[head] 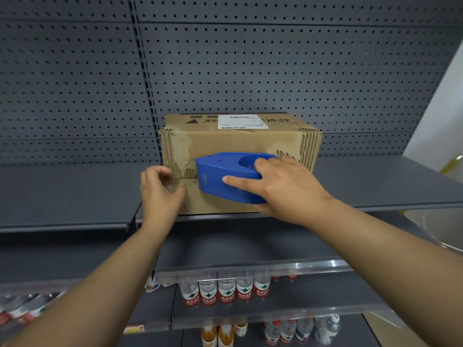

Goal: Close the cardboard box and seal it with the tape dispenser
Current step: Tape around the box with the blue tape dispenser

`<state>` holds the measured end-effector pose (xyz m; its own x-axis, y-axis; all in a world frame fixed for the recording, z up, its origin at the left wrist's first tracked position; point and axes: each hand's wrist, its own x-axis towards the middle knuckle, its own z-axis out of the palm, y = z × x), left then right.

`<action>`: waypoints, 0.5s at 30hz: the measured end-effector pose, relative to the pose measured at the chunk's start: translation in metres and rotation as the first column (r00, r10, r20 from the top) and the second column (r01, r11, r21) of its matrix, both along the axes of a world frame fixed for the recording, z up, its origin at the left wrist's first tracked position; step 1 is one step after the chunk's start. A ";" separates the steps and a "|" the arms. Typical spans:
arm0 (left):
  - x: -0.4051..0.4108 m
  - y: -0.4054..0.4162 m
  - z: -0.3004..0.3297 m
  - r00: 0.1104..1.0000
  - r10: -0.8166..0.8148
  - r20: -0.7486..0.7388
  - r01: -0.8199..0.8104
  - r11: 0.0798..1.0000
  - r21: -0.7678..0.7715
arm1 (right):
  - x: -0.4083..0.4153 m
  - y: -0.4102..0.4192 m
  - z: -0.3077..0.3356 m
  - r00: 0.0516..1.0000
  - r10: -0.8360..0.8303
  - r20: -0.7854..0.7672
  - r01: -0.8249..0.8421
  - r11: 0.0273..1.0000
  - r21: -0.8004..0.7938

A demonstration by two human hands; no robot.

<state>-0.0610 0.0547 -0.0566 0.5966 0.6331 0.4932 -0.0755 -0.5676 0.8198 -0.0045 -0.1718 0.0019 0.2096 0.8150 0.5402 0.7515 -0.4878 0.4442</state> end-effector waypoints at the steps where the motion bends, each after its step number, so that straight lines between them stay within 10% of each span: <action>1: 0.001 0.000 -0.001 1.000 0.004 0.010 -0.004 1.000 0.010 | 0.000 0.000 0.000 1.000 -0.001 0.001 0.001 1.000 0.002; 15: 0.018 -0.011 -0.001 0.982 0.110 0.154 -0.103 0.993 -0.054 | 0.001 -0.004 -0.002 1.000 0.019 0.006 -0.019 1.000 0.024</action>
<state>-0.0434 0.0439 -0.0579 0.4426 0.7128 0.5440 -0.1462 -0.5412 0.8281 -0.0033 -0.1753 0.0000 0.1908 0.8056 0.5610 0.7583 -0.4838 0.4369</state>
